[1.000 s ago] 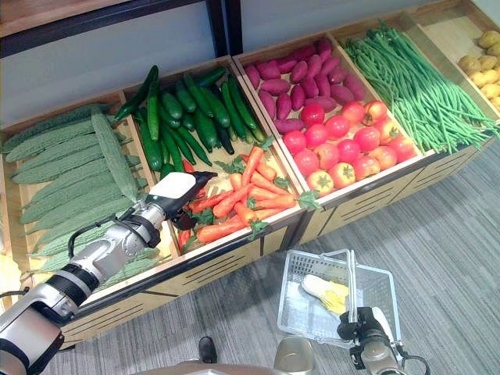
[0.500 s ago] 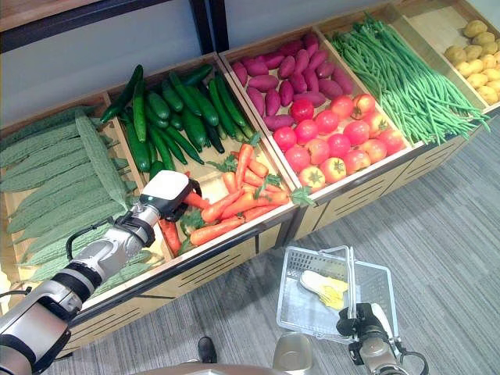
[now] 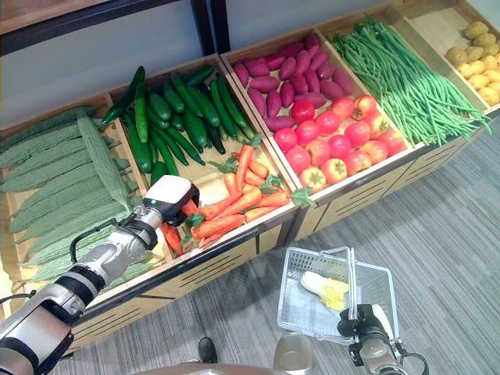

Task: Get the vegetables into the basket

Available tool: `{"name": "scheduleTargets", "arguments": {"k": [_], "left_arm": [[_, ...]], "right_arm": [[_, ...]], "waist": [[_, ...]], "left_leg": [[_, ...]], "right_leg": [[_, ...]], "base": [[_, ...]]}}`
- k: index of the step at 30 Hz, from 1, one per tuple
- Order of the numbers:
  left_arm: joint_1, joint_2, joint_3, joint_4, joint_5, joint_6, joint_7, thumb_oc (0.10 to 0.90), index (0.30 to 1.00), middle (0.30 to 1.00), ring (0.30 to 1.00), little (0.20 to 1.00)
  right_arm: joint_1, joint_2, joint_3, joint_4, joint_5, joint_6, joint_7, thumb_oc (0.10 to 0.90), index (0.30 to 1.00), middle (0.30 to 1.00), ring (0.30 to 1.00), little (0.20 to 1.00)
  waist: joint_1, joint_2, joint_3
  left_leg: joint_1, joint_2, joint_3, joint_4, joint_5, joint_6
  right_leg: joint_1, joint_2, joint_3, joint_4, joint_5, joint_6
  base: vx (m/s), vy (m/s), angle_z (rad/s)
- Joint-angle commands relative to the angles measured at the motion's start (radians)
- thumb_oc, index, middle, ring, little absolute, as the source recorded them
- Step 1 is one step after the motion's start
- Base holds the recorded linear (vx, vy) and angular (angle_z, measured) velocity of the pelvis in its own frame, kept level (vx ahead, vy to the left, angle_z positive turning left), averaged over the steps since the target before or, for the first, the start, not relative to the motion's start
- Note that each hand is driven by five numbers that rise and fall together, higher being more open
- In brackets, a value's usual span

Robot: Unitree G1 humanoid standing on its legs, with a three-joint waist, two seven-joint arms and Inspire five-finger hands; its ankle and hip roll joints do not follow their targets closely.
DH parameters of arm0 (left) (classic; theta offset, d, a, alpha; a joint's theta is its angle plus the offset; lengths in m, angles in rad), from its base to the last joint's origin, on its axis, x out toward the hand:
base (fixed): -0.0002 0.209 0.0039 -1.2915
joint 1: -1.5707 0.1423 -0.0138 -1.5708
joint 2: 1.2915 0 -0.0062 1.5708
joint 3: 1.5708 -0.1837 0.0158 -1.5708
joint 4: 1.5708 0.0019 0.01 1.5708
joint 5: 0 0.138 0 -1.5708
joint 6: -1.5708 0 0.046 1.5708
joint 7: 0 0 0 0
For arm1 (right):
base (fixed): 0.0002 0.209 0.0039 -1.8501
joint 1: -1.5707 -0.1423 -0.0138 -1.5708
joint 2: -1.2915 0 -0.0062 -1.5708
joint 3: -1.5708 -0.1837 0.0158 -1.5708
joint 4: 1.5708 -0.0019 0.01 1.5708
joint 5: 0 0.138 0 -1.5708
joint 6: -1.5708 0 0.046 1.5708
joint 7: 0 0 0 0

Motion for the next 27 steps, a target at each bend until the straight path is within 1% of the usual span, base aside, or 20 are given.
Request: {"name": "scheduleTargets", "arguments": {"k": [1, 4, 5, 10, 13, 14, 18, 22, 24, 26, 27], "left_arm": [[-0.089, 0.040, 0.142, -0.070, -0.093, -0.020, 0.094, 0.400, 0.300, 0.300, 0.300, 0.300], [-0.082, 0.043, 0.158, -0.090, -0.107, -0.023, 0.097, 0.400, 0.300, 0.300, 0.300, 0.300], [-0.072, 0.058, 0.189, -0.127, -0.131, -0.034, 0.107, 0.400, 0.300, 0.300, 0.300, 0.300], [-0.015, 0.116, 0.267, -0.239, -0.174, -0.061, 0.098, 0.400, 0.300, 0.300, 0.300, 0.300], [0.015, 0.137, 0.293, -0.274, -0.174, -0.065, 0.089, 0.400, 0.300, 0.300, 0.300, 0.300], [0.039, 0.149, 0.316, -0.301, -0.181, -0.074, 0.085, 0.400, 0.300, 0.300, 0.300, 0.300], [0.088, 0.176, 0.348, -0.362, -0.186, -0.091, 0.065, 0.400, 0.300, 0.300, 0.300, 0.300], [0.128, 0.188, 0.379, -0.408, -0.204, -0.114, 0.057, 0.400, 0.300, 0.300, 0.300, 0.300], [0.141, 0.174, 0.389, -0.428, -0.246, -0.130, 0.052, 0.400, 0.300, 0.300, 0.300, 0.300], [0.144, 0.174, 0.391, -0.430, -0.247, -0.130, 0.050, 0.400, 0.300, 0.300, 0.300, 0.300], [0.155, 0.168, 0.400, -0.459, -0.326, -0.168, 0.024, 0.400, 0.300, 0.300, 0.300, 0.300]], "right_arm": [[0.031, -0.014, 0.006, 0.017, 0.021, -0.008, -0.039, 0.400, 0.300, 0.300, 0.300, 0.300], [0.030, -0.013, 0.009, 0.016, 0.021, -0.007, -0.036, 0.400, 0.300, 0.300, 0.300, 0.300], [0.034, -0.013, 0.008, 0.014, 0.018, -0.007, -0.032, 0.400, 0.300, 0.300, 0.300, 0.300], [0.044, -0.007, 0.007, 0.017, 0.010, -0.004, -0.016, 0.400, 0.300, 0.300, 0.300, 0.300], [0.050, -0.005, 0.003, 0.017, 0.008, -0.004, -0.012, 0.400, 0.300, 0.300, 0.300, 0.300], [0.054, -0.004, 0.000, 0.019, 0.005, -0.004, -0.008, 0.400, 0.300, 0.300, 0.300, 0.300], [0.062, -0.002, -0.005, 0.021, 0.004, -0.006, 0.001, 0.400, 0.300, 0.300, 0.300, 0.300], [0.070, 0.003, -0.007, 0.023, 0.003, -0.007, 0.008, 0.400, 0.300, 0.300, 0.300, 0.300], [0.072, 0.005, -0.008, 0.024, 0.003, -0.009, 0.008, 0.400, 0.300, 0.300, 0.300, 0.300], [0.072, 0.004, -0.007, 0.024, 0.003, -0.009, 0.008, 0.400, 0.300, 0.300, 0.300, 0.300], [0.071, 0.004, -0.007, 0.023, 0.006, -0.009, 0.012, 0.400, 0.300, 0.300, 0.300, 0.300]], "waist": [[0.008, -0.056, -0.048], [0.007, -0.057, -0.050], [0.010, -0.060, -0.057], [0.021, -0.065, -0.075], [0.023, -0.067, -0.079], [0.029, -0.070, -0.082], [0.036, -0.076, -0.086], [0.038, -0.082, -0.091], [0.039, -0.084, -0.092], [0.039, -0.084, -0.092], [0.040, -0.086, -0.094]], "left_leg": [[-0.011, 0.027, -0.053, 0.001, -0.019, -0.009], [-0.008, 0.026, -0.055, 0.001, -0.020, -0.008], [-0.003, 0.025, -0.056, 0.001, -0.023, -0.008], [0.009, 0.019, -0.058, 0.001, -0.031, -0.005], [0.013, 0.016, -0.058, 0.001, -0.033, -0.004], [0.014, 0.014, -0.061, 0.001, -0.035, -0.003], [0.016, 0.009, -0.066, 0.001, -0.038, -0.001], [0.019, 0.004, -0.070, 0.001, -0.039, 0.001], [0.019, 0.003, -0.071, 0.001, -0.039, 0.002], [0.019, 0.003, -0.071, 0.001, -0.039, 0.002], [0.020, 0.001, -0.071, 0.001, -0.039, 0.003]], "right_leg": [[0.014, -0.105, -0.057, 0.000, 0.003, 0.089], [0.018, -0.106, -0.059, 0.000, 0.003, 0.089], [0.025, -0.108, -0.060, 0.000, 0.002, 0.090], [0.041, -0.114, -0.068, 0.000, 0.000, 0.092], [0.046, -0.117, -0.071, 0.000, -0.001, 0.093], [0.051, -0.120, -0.074, 0.000, -0.001, 0.094], [0.059, -0.124, -0.078, 0.000, 0.000, 0.097], [0.066, -0.127, -0.083, 0.000, -0.001, 0.097], [0.068, -0.128, -0.085, 0.000, -0.001, 0.097], [0.068, -0.128, -0.085, 0.000, -0.001, 0.097], [0.071, -0.129, -0.085, 0.000, -0.001, 0.097]], "base": [[0.01, -0.007, 0.04], [0.00, 0.001, 0.01], [0.00, 0.009, 0.05], [0.00, 0.002, 0.01], [0.00, 0.018, 0.04], [0.00, 0.014, 0.05], [0.00, 0.017, 0.05], [0.00, 0.000, 0.00], [0.00, 0.000, 0.00], [0.00, 0.000, 0.00], [0.00, 0.000, 0.00]]}}
